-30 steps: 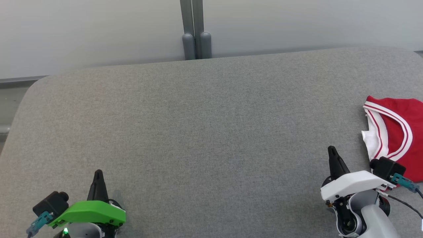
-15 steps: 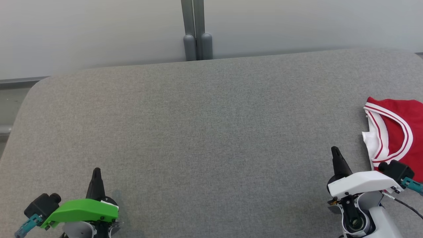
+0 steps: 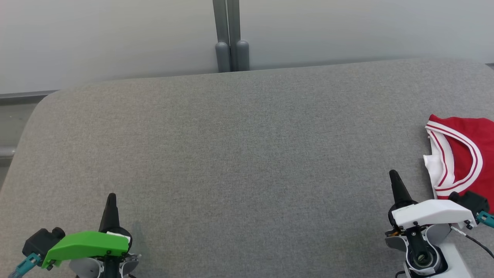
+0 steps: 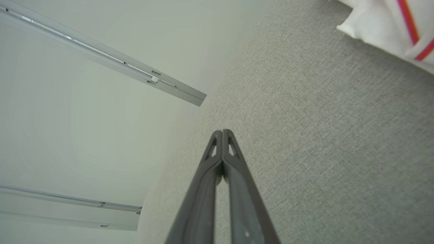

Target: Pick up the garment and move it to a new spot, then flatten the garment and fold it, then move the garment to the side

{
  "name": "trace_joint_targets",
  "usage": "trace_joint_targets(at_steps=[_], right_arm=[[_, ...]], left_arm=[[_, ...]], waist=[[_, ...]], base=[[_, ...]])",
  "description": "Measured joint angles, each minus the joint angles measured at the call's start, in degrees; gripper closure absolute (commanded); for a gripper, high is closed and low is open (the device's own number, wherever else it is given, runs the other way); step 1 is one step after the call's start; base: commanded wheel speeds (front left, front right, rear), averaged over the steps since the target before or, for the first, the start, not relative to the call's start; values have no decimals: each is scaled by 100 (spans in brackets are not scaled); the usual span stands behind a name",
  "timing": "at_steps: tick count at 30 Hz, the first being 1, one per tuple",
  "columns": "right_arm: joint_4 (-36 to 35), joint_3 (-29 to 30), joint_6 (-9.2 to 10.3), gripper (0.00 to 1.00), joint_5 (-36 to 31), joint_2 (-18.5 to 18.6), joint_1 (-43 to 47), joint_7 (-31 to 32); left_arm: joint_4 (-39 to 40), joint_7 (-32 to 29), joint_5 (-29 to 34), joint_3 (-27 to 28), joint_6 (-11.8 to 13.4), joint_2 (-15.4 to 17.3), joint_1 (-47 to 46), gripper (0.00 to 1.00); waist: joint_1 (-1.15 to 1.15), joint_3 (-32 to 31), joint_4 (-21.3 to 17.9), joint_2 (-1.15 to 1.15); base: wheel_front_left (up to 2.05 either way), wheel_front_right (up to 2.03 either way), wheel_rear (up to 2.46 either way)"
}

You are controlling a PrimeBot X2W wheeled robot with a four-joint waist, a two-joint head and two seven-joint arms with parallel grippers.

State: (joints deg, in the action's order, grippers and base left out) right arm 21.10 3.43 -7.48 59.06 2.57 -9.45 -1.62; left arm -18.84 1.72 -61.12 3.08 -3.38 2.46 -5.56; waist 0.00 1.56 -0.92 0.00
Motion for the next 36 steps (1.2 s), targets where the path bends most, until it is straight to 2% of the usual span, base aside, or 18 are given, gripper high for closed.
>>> trace_joint_targets(at_steps=[36], right_arm=[[-423,186,1,100,1994,9,181,485]], left_arm=[[283,-497,-1855,209,-243,11,-9,100]], waist=[[0,-75,49,0]], base=[[0,0,0]])
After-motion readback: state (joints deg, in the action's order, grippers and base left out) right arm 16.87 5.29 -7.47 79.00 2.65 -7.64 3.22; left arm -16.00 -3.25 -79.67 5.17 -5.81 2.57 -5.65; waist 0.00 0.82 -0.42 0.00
